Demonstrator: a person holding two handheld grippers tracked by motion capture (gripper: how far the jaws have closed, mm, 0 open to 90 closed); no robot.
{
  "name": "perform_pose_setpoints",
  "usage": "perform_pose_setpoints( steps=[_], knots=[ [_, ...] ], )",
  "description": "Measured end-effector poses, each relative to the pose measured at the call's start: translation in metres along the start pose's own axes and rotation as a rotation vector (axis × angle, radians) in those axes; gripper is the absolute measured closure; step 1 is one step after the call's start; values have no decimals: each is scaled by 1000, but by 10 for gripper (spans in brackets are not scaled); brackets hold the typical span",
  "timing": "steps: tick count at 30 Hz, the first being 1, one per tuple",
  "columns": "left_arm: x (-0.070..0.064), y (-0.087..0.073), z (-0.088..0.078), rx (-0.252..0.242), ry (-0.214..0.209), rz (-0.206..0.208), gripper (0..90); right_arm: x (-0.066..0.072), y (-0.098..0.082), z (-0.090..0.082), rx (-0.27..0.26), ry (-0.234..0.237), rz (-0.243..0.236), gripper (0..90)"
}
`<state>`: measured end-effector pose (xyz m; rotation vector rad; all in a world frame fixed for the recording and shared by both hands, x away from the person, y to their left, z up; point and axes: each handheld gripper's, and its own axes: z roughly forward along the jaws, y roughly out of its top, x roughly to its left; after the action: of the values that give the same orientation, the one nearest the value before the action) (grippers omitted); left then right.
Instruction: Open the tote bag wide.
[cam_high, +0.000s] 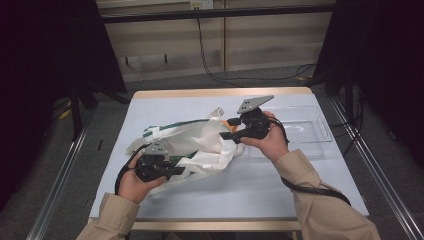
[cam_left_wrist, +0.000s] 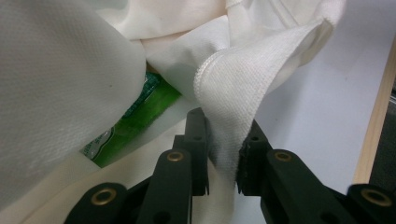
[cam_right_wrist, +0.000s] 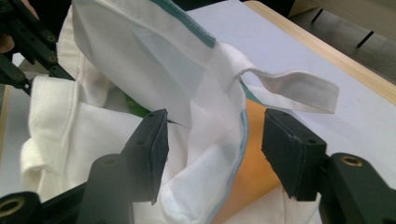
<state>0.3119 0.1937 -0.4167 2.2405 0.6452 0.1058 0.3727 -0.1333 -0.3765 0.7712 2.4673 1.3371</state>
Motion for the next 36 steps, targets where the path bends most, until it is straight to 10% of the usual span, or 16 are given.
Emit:
perform_pose_setpoints(
  steps=[12, 36],
  knots=[
    [3, -4, -2, -9, -5, -5, 782, -14, 12, 27, 29, 34, -12, 832],
    [-1, -10, 3, 18, -48, -13, 817, -64, 3, 24, 57, -84, 198, 890]
  ],
)
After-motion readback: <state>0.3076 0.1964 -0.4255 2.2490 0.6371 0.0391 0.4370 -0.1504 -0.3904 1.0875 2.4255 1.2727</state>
